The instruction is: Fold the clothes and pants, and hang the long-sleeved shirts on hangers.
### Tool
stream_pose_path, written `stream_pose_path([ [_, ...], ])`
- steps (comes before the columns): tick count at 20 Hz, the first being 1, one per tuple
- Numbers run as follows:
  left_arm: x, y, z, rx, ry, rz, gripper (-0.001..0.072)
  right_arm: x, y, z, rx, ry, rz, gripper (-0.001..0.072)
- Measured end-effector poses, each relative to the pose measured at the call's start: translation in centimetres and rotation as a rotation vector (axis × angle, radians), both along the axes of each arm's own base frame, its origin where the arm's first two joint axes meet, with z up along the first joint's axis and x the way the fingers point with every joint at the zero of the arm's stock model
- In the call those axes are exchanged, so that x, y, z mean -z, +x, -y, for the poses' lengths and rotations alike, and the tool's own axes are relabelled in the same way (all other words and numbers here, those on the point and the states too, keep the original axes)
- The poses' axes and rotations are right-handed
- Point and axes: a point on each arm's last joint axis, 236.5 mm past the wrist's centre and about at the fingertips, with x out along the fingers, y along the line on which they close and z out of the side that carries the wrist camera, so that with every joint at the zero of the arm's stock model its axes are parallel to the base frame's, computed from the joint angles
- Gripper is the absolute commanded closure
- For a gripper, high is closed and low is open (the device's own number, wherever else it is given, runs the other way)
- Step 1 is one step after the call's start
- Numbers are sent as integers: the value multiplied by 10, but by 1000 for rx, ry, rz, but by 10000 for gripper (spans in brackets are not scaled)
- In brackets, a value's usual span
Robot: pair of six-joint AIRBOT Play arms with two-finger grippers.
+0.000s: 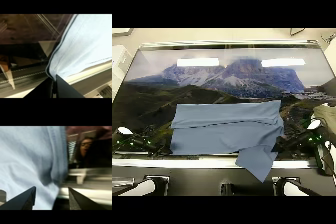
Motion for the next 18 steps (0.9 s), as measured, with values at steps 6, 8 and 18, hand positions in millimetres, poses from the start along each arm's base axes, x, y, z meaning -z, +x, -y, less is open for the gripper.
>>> stream_pose_path([
  [6,-2,1,0,-1,0,7,686,8,-9,-25,37,87,9,669],
  [8,-4,3,-1,-1,5,17,687,6,-8,-28,30,108,17,670],
  [18,-63,113,-10,-16,30,273,686,-72,144,-19,-73,33,378,670],
])
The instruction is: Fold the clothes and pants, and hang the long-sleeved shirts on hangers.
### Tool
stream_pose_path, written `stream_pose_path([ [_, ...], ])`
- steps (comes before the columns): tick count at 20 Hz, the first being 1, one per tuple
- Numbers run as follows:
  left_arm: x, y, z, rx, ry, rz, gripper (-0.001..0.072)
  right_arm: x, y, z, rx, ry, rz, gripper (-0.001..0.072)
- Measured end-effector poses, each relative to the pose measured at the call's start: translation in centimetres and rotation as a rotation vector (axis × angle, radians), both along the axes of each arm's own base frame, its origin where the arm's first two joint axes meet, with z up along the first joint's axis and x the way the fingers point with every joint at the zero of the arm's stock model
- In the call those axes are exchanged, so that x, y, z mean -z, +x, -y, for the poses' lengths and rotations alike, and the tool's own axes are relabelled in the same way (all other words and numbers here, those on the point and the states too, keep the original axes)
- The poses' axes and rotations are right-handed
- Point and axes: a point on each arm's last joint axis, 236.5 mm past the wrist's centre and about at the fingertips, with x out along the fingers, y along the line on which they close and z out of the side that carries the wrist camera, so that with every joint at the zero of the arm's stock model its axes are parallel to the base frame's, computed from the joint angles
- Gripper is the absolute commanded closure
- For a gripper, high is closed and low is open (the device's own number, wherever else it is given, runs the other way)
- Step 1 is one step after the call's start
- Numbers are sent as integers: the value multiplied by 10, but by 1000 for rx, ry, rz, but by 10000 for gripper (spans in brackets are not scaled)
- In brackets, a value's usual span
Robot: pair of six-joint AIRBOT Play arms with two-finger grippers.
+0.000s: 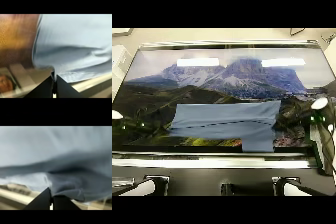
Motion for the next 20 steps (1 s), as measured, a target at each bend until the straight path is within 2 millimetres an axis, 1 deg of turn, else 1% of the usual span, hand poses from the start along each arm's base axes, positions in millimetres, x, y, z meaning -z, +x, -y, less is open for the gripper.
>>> stream_pose_path([
  [3,-8,49,-5,-9,13,43,686,-14,61,2,9,-30,85,670],
  [6,-5,93,-11,-30,12,47,685,-14,110,1,50,-21,138,669],
  [7,-2,104,-10,-25,7,44,685,-11,124,0,69,-8,154,668],
  [9,6,122,-5,-21,-6,37,685,-2,143,-3,107,14,173,667],
  [12,25,139,-2,-20,-12,22,675,16,158,-7,148,49,159,665],
  [13,31,142,0,-22,-17,16,607,21,160,-9,154,62,149,665],
  [14,36,145,1,-26,-22,13,453,26,161,-11,160,73,139,660],
  [15,39,147,2,-32,-30,10,225,28,162,-13,165,83,133,579],
  [16,39,149,3,-35,-36,10,92,29,163,-13,173,91,128,399],
  [17,38,151,2,-35,-43,10,72,28,163,-13,178,99,126,230],
  [18,34,151,-1,-34,-51,9,52,25,162,-11,179,108,120,152],
  [20,21,154,-14,-38,-64,18,51,16,157,3,175,115,120,140],
])
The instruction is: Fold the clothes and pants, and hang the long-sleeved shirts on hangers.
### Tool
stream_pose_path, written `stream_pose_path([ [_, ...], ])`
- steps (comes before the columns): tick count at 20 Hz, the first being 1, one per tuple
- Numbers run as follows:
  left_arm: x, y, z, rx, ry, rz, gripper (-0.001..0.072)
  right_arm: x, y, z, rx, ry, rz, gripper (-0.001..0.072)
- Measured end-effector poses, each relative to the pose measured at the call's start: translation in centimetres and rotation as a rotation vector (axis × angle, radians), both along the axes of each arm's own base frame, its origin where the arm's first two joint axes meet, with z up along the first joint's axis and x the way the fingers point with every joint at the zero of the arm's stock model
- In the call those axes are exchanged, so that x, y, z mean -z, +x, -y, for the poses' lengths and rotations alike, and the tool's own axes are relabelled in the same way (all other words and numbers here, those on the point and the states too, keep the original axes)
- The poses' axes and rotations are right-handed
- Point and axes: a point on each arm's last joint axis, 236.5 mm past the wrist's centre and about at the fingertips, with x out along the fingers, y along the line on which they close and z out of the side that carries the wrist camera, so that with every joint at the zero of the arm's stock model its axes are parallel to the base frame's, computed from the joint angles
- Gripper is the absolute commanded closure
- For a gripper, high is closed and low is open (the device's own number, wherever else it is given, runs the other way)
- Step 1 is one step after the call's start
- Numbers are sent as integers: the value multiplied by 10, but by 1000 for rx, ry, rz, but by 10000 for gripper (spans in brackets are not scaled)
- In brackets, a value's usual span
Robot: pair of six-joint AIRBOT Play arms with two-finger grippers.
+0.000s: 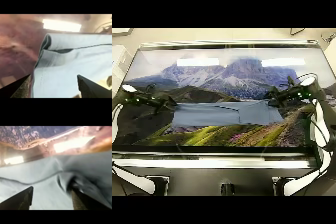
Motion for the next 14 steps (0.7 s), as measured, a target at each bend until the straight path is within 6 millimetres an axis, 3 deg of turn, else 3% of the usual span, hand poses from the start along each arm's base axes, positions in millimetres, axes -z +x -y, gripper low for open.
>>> stream_pose_path([
  [1,-9,1,-9,-5,-5,8,51,-4,-5,14,2,-8,-8,101],
  [2,-20,2,-19,-15,-10,15,51,-5,-13,29,6,-23,-27,18],
  [4,-39,-2,-37,-38,-18,17,52,1,-33,59,19,-59,-91,4],
  [7,-64,-11,-49,-46,-24,22,52,16,-55,79,37,-80,-159,0],
  [11,-97,-20,-43,-13,-14,58,53,39,-61,75,43,-38,-168,-1],
  [14,-115,-23,-28,27,-4,88,53,43,-56,50,24,82,-154,0],
])
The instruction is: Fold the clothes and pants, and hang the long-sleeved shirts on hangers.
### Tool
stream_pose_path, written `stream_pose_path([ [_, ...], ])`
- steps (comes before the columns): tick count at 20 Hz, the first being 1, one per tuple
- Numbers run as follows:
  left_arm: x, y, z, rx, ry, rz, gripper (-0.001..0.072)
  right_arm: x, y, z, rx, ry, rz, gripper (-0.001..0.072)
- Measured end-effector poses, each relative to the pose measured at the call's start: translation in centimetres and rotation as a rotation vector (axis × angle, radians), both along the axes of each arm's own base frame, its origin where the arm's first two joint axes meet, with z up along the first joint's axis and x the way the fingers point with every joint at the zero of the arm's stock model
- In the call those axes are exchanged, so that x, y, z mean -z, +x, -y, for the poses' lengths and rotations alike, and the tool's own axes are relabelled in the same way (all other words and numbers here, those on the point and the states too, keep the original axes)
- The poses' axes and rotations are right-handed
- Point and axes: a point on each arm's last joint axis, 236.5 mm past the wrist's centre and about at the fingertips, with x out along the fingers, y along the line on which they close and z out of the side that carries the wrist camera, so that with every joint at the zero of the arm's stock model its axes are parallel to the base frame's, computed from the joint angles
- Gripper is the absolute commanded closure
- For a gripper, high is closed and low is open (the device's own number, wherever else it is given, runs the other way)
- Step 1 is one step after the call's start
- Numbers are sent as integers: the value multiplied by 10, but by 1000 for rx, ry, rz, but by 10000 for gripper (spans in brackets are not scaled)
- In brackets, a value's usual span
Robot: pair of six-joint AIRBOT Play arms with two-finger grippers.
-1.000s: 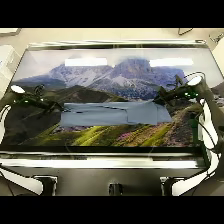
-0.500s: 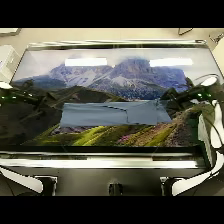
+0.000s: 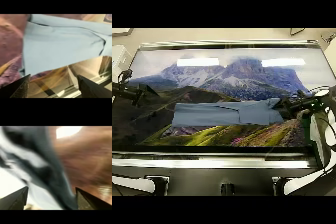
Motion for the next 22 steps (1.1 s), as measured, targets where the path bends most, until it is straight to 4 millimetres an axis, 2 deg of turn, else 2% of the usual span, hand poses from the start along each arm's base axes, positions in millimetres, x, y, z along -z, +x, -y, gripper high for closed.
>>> stream_pose_path([
  [2,-7,-2,12,29,5,11,53,1,4,-17,-27,45,23,41],
  [3,-9,-2,18,38,5,11,54,2,6,-24,-43,50,38,188],
  [5,-12,-3,32,68,6,15,57,9,13,-34,-61,36,64,578],
  [6,-13,-4,41,87,6,16,60,11,14,-37,-73,19,73,669],
  [7,-13,-5,49,107,6,17,77,8,18,-41,-74,18,86,669],
  [8,-14,-5,60,129,6,21,200,-1,21,-45,-78,20,108,669],
  [10,-13,-1,85,168,14,47,588,-25,24,-53,-92,21,154,670],
  [11,-12,2,100,191,17,61,630,-39,25,-56,-98,18,178,670],
  [13,-6,12,139,232,28,113,646,-75,24,-69,-121,10,240,670],
  [16,13,19,219,318,34,188,669,-132,13,-101,-168,2,326,670],
  [19,47,-5,297,436,29,174,685,-185,-7,-135,-208,0,401,669],
  [22,84,-36,359,488,9,105,685,-224,-31,-163,-243,-10,461,669],
])
